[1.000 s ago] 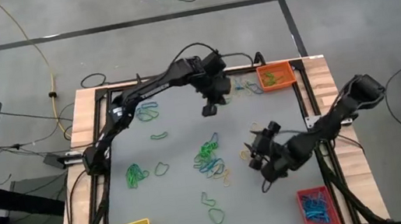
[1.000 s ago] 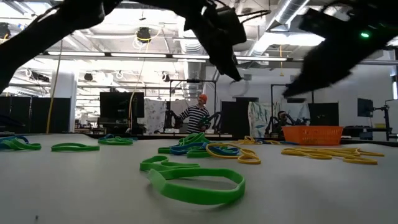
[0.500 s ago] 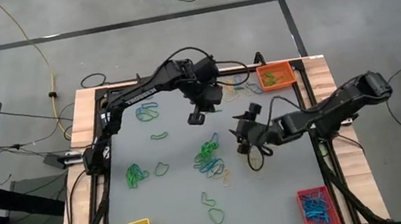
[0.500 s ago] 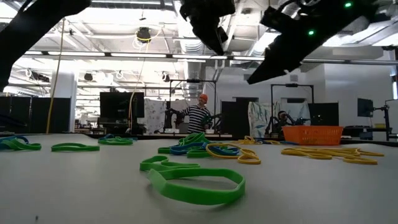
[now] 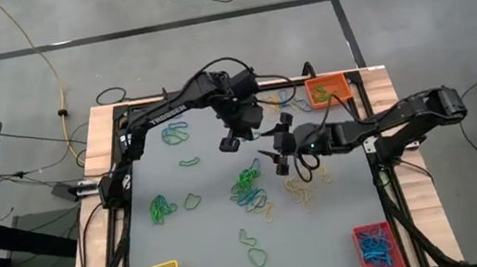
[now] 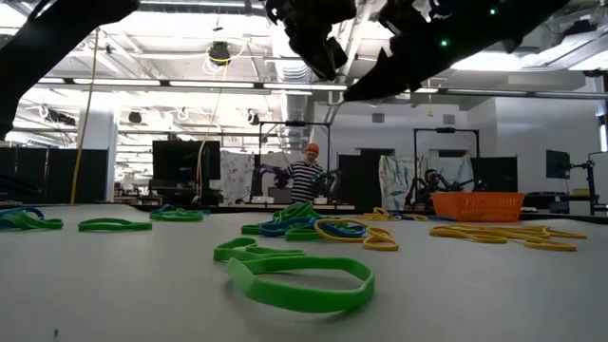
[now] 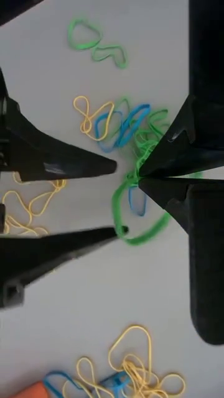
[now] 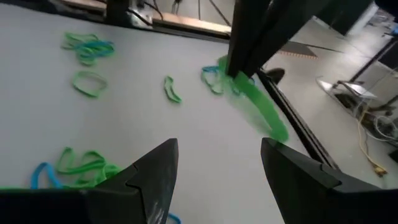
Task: Sort rubber bands into baskets
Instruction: Put the green rubber band into the orange bin
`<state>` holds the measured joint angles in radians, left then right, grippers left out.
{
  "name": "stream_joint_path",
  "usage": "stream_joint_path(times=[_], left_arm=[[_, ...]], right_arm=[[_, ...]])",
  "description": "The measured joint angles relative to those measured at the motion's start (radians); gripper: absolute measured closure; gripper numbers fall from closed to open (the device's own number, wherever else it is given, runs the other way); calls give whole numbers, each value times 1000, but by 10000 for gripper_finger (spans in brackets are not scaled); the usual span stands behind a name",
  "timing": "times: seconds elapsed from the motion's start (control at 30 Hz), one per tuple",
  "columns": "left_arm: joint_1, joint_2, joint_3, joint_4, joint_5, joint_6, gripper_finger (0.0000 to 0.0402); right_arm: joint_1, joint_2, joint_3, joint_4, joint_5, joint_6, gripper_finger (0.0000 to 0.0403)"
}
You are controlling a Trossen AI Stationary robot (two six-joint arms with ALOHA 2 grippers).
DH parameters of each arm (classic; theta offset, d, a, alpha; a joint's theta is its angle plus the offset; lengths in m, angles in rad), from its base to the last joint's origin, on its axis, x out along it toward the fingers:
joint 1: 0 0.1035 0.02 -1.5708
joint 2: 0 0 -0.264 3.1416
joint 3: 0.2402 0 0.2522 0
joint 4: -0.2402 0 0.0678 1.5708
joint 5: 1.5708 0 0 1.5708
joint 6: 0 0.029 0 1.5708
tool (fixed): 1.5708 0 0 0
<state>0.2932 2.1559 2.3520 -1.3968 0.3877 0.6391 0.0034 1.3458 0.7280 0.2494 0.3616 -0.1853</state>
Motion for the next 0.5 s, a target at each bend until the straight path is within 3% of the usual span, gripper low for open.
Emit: stream_joint_path(times=[0.2,0.5], left_arm=[[-1,0,0,3,33,1,401],[-18,1,0,-24,17,-12,401]], right_arm=[[-14,0,0,57,-33,-25,161],[-12,0,0,37,-19,-27,237]])
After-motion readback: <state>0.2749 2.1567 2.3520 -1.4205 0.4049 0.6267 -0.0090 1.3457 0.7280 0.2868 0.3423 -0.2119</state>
